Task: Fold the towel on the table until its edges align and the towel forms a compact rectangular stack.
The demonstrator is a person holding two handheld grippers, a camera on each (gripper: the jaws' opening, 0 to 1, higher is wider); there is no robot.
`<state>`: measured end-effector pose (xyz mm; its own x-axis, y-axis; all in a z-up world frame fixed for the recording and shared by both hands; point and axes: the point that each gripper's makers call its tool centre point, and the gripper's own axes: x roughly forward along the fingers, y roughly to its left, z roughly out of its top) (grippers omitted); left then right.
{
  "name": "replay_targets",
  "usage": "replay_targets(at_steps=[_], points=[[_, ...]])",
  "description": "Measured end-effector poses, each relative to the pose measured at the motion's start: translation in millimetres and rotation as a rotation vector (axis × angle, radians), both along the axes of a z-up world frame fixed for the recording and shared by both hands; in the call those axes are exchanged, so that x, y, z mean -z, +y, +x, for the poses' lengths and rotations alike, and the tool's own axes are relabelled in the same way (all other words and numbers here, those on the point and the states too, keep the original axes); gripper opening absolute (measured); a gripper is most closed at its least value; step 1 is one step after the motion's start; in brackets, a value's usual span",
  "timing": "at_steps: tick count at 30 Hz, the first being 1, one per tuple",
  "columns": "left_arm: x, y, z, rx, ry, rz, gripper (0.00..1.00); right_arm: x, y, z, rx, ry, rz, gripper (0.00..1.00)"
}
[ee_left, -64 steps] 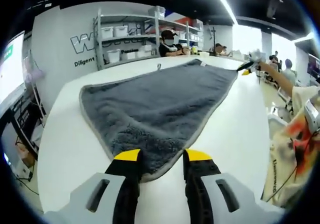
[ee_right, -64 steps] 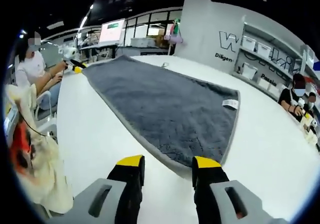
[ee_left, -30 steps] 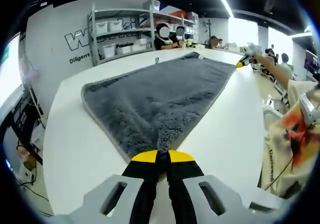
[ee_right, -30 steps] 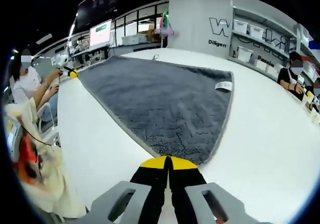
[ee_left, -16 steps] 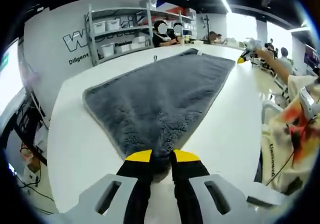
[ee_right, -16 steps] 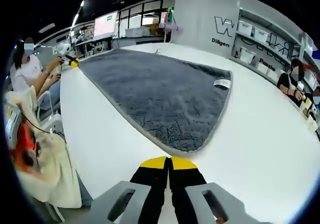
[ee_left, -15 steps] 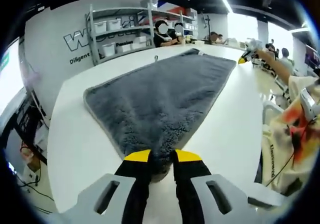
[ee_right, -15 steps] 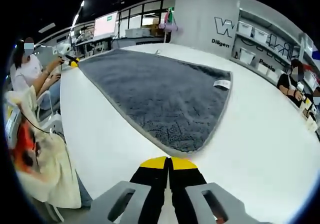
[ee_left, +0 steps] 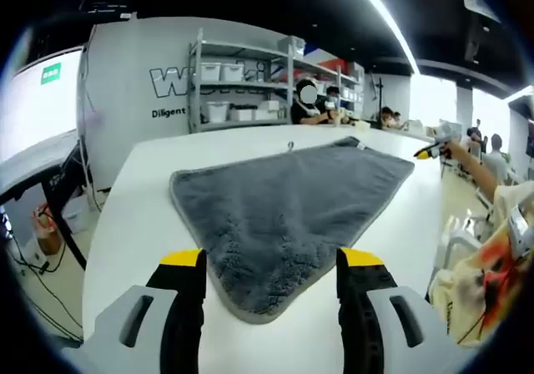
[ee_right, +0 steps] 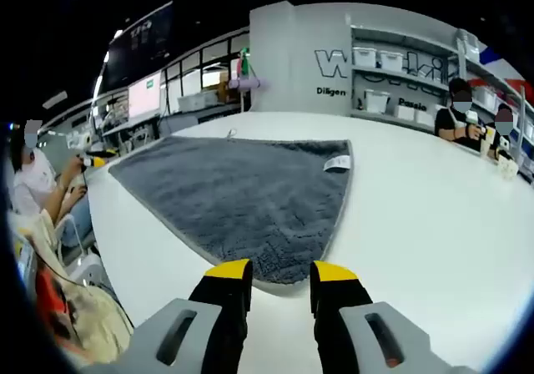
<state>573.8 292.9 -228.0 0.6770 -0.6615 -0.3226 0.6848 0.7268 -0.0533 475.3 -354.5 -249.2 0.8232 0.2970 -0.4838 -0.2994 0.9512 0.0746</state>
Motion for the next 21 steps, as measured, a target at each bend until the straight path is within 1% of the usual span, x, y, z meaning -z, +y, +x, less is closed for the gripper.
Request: replay_targets(at_steps=[1, 3, 4, 7, 8, 9, 10, 13, 15, 19, 21], points=[[-2.2, 0.1, -1.2, -0.015, -0.003, -0.028, 0.70, 1.2, 0.7, 0.3, 0.017, 0.008, 0.029, 0.28], [-1.7, -0.9, -3.2, -0.031, 0.000, -0.052, 0.77, 6.2, -3.4, 3.9, 0.055, 0.015, 0.020, 0.29], [-1.7, -0.7, -3.0, -0.036, -0.001, -0.055, 0.81, 7.4, -3.7, 4.5, 0.063, 0.017, 0.018, 0.29], [-2.4, 6.5, 5.0, -0.085, -0.013, -0.062, 0.93, 16.0, -0.8, 10.2, 0.098, 0.035, 0.032, 0.28], [-1.0, 6.9, 5.5, -0.095, -0.018, -0.052, 0.95, 22.5, 4.6, 7.6, 0.106, 0.051, 0.018, 0.28], [-0.2, 5.6, 4.6, -0.097, -0.020, -0.049, 0.96, 26.1, 4.7, 6.8, 0.114, 0.060, 0.000, 0.28], [0.8, 3.8, 3.1, -0.099, -0.023, -0.045, 0.97, 27.8, 4.7, 6.4, 0.117, 0.064, -0.010, 0.28], [-1.7, -1.6, -1.5, -0.096, -0.047, -0.054, 0.99, 27.8, -5.5, 16.0, 0.123, 0.071, -0.009, 0.25], [-4.1, -4.9, -4.3, -0.094, -0.065, -0.059, 0.99, 27.5, -9.2, 18.5, 0.126, 0.078, -0.001, 0.19], [-10.4, -10.1, -7.8, -0.099, -0.101, -0.064, 0.98, 27.0, -10.6, 19.0, 0.117, 0.084, -0.023, 0.13], [-11.9, -12.7, -9.3, -0.101, -0.114, -0.059, 0.98, 26.7, -10.6, 18.8, 0.109, 0.087, -0.036, 0.09]])
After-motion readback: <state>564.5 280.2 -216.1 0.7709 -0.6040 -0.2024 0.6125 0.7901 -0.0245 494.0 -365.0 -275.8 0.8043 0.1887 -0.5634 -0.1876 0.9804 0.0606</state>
